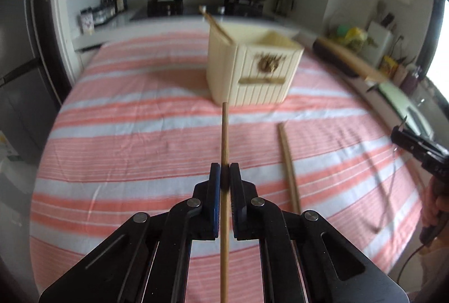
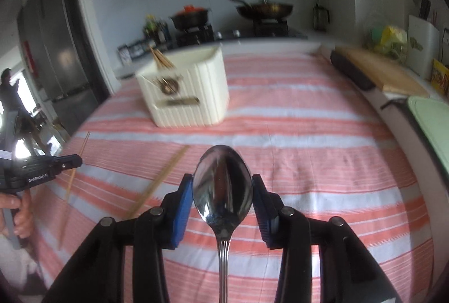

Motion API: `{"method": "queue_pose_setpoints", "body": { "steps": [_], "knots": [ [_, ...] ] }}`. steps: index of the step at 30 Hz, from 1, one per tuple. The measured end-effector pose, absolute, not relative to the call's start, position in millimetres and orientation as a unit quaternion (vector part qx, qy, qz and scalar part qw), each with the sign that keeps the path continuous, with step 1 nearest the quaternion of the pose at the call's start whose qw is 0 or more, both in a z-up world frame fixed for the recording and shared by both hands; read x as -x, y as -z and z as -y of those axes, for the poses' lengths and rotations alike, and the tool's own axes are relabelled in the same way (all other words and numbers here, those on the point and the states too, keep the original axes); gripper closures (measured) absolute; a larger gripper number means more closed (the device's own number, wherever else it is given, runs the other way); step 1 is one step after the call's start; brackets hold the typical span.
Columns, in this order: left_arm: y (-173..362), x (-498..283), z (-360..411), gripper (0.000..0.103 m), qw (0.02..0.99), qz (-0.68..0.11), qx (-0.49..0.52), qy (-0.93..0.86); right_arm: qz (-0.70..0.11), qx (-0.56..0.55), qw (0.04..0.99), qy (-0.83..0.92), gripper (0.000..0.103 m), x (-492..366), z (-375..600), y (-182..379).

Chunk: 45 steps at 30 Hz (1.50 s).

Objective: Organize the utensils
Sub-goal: 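Lift the spoon and chopstick and carry both over the cream holder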

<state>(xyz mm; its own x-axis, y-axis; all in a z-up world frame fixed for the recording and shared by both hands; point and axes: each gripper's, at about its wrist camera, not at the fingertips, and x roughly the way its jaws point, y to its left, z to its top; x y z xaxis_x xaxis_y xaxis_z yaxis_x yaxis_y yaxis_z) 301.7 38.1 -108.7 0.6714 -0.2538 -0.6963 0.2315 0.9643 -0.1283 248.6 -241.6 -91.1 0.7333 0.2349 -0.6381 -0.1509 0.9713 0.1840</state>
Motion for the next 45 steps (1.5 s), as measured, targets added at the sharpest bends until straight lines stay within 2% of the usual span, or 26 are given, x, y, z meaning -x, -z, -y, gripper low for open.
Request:
{"method": "queue_pose_setpoints", "body": {
  "steps": [10,19,25,32,36,40,45],
  "knots": [
    [60,-261,-54,0.098,0.936,-0.312,0.059,0.154,-0.286,-0.053,0.951,-0.107,0.062,-203,235,50],
    [53,-272,-65,0.098,0.936,-0.31,0.072,0.149,-0.271,-0.042,0.955,-0.117,0.062,-212,228,24],
    [25,-295,-69,0.098,0.935,-0.307,0.073,0.159,-0.275,-0.029,0.952,-0.134,0.062,-250,226,-5],
    [-59,-346,-68,0.098,0.956,-0.236,0.075,0.158,-0.245,-0.02,0.959,-0.142,0.062,-322,222,-58],
    [-85,-389,-54,0.098,0.966,-0.201,0.073,0.148,-0.216,-0.037,0.965,-0.146,0.062,-371,216,-85],
    [-78,-437,-37,0.098,0.968,-0.2,0.065,0.133,-0.185,-0.04,0.97,-0.153,0.062,-414,202,-95],
    [-25,-499,-18,0.098,0.951,-0.273,0.064,0.13,-0.204,-0.02,0.966,-0.158,0.062,-462,181,-65]
  ]
}}
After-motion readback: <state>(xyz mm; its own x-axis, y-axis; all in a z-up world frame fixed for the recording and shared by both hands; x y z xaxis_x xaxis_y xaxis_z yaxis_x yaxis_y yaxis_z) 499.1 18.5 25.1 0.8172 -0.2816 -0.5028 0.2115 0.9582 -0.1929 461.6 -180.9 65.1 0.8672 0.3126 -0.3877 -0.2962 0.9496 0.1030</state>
